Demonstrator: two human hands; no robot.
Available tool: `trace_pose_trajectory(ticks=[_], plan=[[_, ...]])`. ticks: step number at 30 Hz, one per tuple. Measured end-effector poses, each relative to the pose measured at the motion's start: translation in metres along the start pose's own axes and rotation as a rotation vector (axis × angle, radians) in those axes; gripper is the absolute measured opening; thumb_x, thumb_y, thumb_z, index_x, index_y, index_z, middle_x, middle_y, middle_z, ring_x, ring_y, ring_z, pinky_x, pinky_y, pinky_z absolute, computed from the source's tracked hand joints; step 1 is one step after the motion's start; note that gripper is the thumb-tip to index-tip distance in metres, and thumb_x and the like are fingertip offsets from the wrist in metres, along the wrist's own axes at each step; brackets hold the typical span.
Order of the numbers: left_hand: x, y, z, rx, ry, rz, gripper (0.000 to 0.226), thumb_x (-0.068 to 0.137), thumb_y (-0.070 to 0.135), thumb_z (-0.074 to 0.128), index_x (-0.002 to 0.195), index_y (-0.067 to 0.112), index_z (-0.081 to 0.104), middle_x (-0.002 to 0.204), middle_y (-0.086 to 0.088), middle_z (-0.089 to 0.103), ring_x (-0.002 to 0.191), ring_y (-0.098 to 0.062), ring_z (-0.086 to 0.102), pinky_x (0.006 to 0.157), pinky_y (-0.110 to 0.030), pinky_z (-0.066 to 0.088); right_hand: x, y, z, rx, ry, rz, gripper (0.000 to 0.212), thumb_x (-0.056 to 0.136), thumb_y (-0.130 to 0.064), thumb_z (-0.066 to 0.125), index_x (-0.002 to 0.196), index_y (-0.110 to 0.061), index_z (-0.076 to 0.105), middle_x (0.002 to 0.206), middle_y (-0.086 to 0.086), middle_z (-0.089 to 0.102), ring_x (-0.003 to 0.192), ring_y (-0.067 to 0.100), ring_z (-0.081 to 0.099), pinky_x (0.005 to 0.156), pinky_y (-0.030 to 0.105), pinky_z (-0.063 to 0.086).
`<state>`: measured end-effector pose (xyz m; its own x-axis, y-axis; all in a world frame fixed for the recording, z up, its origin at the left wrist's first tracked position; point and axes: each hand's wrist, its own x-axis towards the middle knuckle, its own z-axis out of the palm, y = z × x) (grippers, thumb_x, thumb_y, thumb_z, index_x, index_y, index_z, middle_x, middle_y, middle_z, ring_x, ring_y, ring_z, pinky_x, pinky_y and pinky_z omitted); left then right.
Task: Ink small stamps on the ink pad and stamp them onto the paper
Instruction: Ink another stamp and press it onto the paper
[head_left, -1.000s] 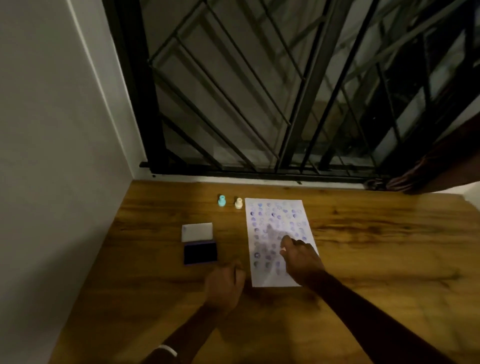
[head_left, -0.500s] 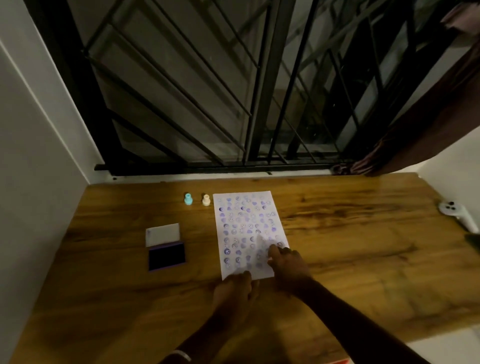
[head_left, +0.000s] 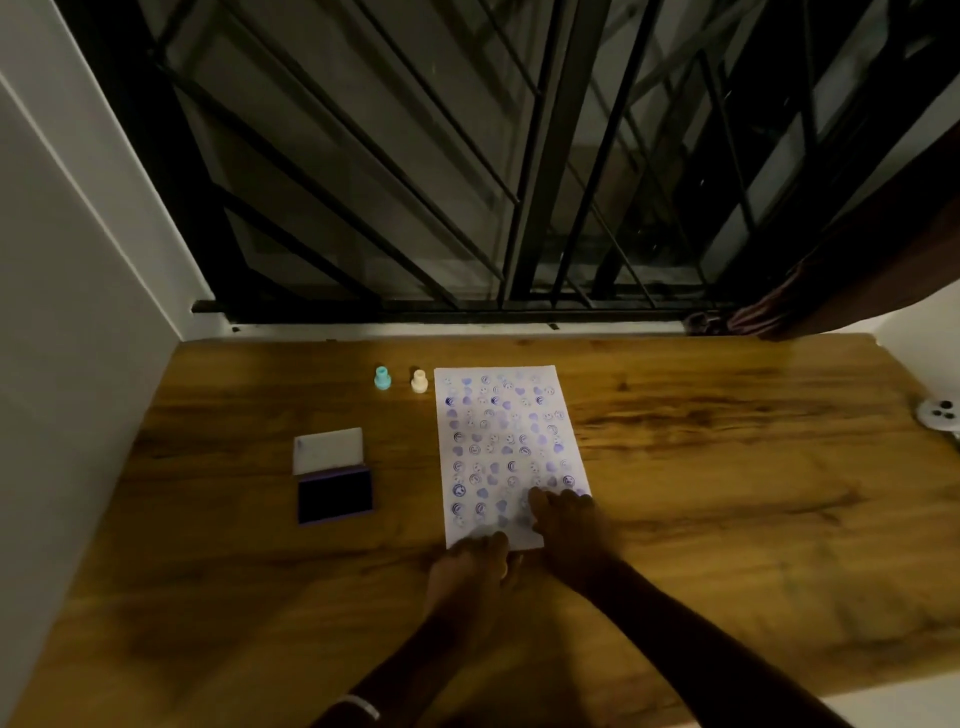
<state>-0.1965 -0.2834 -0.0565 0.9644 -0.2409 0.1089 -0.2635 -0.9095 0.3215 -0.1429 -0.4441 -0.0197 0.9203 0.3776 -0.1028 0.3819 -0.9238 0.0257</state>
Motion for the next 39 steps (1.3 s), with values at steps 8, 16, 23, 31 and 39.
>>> trace_pose_trajectory(ticks=[8, 16, 23, 31, 39], plan=[[0.002, 0.0, -0.004, -0.027, -0.037, -0.001, 0.025, 0.093, 0.053, 0.037, 0.085, 0.031, 0.047, 0.073, 0.01, 0.064, 0.061, -0.004, 0.058, 0.049, -0.017, 0.045, 0.0, 0.0, 0.003, 0.012, 0.06, -0.027, 0.049, 0.062, -0.032, 0.081, 0.102, -0.014, 0.057, 0.081, 0.006, 0.071, 0.069, 0.026, 0.067, 0.063, 0.042, 0.058], [-0.002, 0.0, -0.02, -0.117, 0.047, -0.006, 0.04, 0.09, 0.052, 0.028, 0.092, 0.026, 0.058, 0.076, 0.004, 0.067, 0.064, -0.009, 0.062, 0.06, -0.023, 0.053, -0.003, 0.006, -0.004, 0.046, 0.057, -0.002, 0.034, 0.097, -0.034, 0.042, 0.123, -0.013, 0.043, 0.116, 0.011, 0.062, 0.106, 0.029, 0.058, 0.094, 0.04, 0.042], [0.004, 0.001, -0.04, -0.855, 0.087, -0.314, 0.02, 0.101, 0.021, 0.038, 0.098, 0.012, 0.056, 0.087, -0.006, 0.06, 0.078, -0.016, 0.06, 0.065, -0.025, 0.05, 0.001, -0.008, -0.023, 0.16, 0.218, -0.07, 0.012, 0.093, -0.026, 0.052, 0.097, -0.02, 0.043, 0.077, 0.002, 0.066, 0.067, 0.02, 0.064, 0.068, 0.035, 0.053], [-0.005, -0.038, -0.068, -1.481, 0.111, -0.676, 0.018, 0.095, 0.025, 0.052, 0.101, 0.01, 0.058, 0.085, -0.005, 0.06, 0.08, -0.018, 0.058, 0.069, -0.027, 0.047, 0.013, -0.062, -0.033, 0.458, 0.279, -0.097, 0.015, 0.095, -0.034, 0.047, 0.106, -0.024, 0.045, 0.093, -0.001, 0.064, 0.08, 0.013, 0.056, 0.07, 0.026, 0.045], [-0.02, -0.078, -0.078, -1.563, 0.038, -0.65, 0.019, 0.091, 0.017, 0.06, 0.109, 0.015, 0.066, 0.107, -0.008, 0.072, 0.097, -0.022, 0.068, 0.081, -0.031, 0.054, 0.03, -0.109, -0.036, 0.72, 0.22, -0.236, 0.007, 0.097, -0.023, 0.048, 0.096, -0.029, 0.045, 0.087, -0.01, 0.062, 0.077, 0.002, 0.06, 0.062, 0.026, 0.052]])
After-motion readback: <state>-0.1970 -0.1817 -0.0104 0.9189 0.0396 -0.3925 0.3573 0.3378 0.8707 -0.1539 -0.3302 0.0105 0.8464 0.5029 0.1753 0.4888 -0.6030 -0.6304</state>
